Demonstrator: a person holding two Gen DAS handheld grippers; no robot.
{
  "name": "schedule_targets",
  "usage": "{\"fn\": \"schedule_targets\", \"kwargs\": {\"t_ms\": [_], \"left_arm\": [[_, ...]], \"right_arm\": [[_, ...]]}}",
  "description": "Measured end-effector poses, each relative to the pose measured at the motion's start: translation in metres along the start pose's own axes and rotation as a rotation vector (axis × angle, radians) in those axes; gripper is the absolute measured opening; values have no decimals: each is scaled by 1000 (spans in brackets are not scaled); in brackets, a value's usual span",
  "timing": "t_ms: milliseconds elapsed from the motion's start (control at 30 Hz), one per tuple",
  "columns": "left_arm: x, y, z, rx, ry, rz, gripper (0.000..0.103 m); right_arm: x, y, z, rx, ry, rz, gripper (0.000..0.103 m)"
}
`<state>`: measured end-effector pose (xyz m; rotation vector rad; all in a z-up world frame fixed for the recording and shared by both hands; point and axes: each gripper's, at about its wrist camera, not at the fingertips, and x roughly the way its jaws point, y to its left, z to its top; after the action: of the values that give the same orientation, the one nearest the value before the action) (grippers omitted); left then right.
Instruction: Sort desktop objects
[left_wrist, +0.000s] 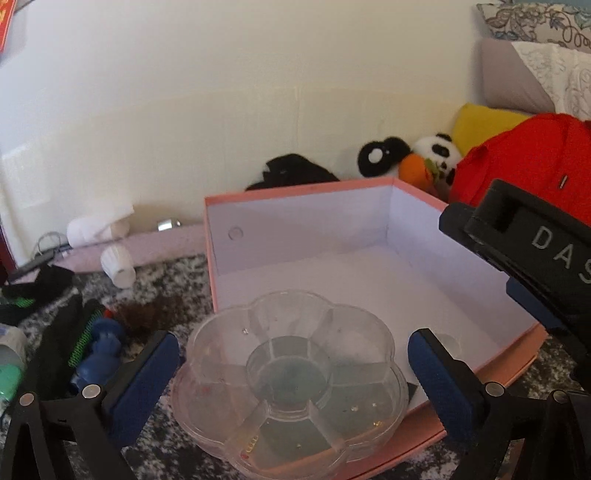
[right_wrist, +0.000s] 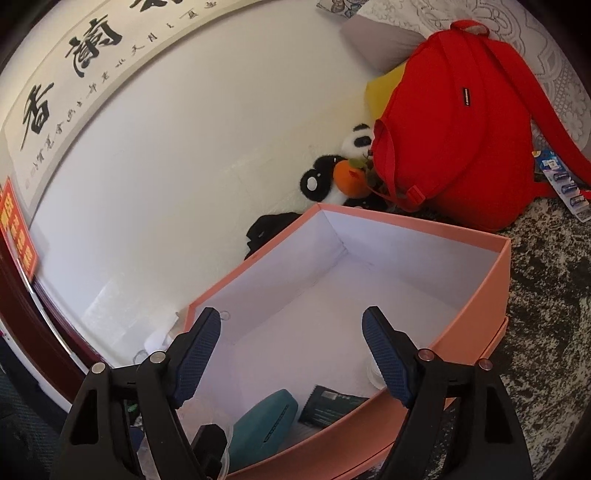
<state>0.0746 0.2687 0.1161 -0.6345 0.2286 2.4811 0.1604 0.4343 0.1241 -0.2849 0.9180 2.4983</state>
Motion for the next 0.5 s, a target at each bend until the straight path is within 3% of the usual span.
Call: {"fn": "schedule_targets", "kwargs": {"t_ms": [300,500], "left_arm": [[-1,7,-2,-16,4,5,102],[-11,27,-4,-77,-4,23,102]], "right_arm": [[1,10,-3,-20,-2,21,83],[-1,27,-6,-51,-5,59,83]]}}
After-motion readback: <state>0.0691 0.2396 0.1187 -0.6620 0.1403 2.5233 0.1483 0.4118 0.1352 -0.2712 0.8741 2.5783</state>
